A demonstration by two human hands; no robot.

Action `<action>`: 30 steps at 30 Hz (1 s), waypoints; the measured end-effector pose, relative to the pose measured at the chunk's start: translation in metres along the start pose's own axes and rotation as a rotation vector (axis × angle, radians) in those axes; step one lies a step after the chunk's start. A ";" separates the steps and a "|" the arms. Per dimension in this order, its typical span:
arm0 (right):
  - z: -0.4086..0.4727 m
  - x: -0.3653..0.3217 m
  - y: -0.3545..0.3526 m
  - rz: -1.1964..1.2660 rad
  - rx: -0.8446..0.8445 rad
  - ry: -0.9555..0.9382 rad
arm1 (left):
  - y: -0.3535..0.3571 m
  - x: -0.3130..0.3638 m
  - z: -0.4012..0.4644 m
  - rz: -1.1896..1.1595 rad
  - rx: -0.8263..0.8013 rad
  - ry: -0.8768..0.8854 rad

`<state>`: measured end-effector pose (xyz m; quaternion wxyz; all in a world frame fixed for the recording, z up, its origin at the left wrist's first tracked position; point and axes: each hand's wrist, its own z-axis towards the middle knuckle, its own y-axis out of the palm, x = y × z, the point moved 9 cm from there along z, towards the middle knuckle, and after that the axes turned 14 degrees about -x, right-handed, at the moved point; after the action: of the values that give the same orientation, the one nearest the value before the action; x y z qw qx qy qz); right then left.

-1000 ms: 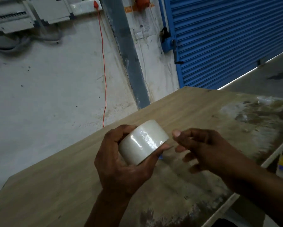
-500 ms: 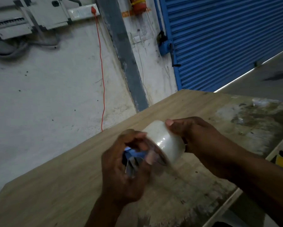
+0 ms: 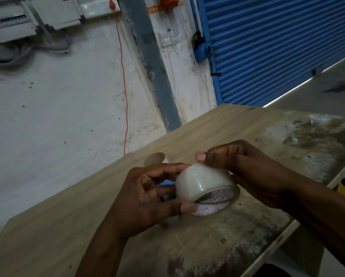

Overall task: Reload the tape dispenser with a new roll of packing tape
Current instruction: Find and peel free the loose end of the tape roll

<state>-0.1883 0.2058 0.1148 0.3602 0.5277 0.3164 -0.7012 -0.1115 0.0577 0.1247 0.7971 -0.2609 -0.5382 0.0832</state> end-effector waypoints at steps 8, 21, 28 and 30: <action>-0.006 0.003 0.009 0.043 -0.190 0.053 | -0.003 0.020 -0.002 0.152 0.030 0.067; -0.024 -0.019 -0.005 -0.430 0.067 -0.198 | -0.011 0.018 -0.003 0.170 0.160 0.166; -0.055 -0.022 -0.002 -0.592 0.328 -0.505 | -0.012 0.012 -0.005 0.034 0.192 0.183; -0.061 -0.026 -0.003 -0.680 0.398 -0.527 | -0.007 0.011 -0.002 0.051 0.144 0.131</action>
<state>-0.1547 0.2624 0.1251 0.0699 0.2568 0.2284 -0.9365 -0.1062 0.0553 0.1363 0.8449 -0.2214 -0.4707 0.1245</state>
